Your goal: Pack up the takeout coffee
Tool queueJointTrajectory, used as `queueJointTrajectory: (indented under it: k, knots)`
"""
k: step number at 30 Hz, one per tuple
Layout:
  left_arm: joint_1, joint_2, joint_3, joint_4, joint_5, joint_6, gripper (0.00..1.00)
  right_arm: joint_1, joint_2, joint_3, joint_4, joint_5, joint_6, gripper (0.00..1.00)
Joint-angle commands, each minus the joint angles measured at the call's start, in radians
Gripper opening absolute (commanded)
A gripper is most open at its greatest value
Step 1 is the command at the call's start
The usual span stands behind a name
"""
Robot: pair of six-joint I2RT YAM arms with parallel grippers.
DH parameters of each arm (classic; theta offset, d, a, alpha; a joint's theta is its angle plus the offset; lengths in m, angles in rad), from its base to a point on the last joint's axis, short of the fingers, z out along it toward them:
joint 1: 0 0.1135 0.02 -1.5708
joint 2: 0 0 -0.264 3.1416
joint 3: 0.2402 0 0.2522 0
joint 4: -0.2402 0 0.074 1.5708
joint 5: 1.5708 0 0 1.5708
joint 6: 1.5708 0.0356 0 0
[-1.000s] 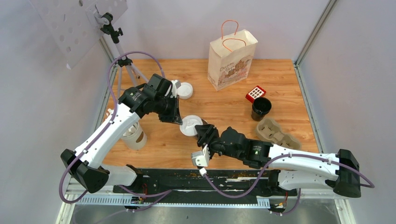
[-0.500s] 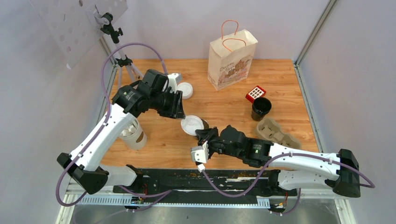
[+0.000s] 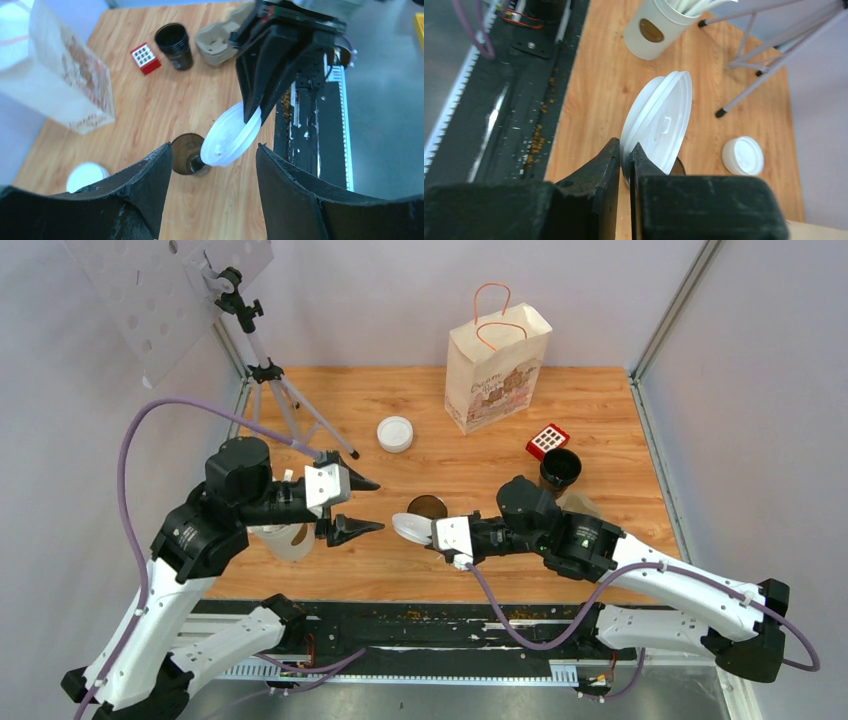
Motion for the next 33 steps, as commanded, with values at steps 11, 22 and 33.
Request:
queueJointTrajectory:
  k: [11, 22, 33]
  knots:
    - [-0.002, 0.195, 0.062, -0.221, 0.332, 0.317, 0.64, -0.007, -0.012, 0.106, -0.104, -0.195, 0.061, 0.05]
    - [-0.002, 0.259, 0.025, -0.249, 0.439, 0.25, 0.5, -0.007, 0.005, 0.122, -0.123, -0.206, 0.025, 0.05]
    - [-0.003, 0.272, 0.003, -0.215, 0.47, 0.195, 0.29, -0.007, 0.02, 0.13, -0.112, -0.205, 0.021, 0.06]
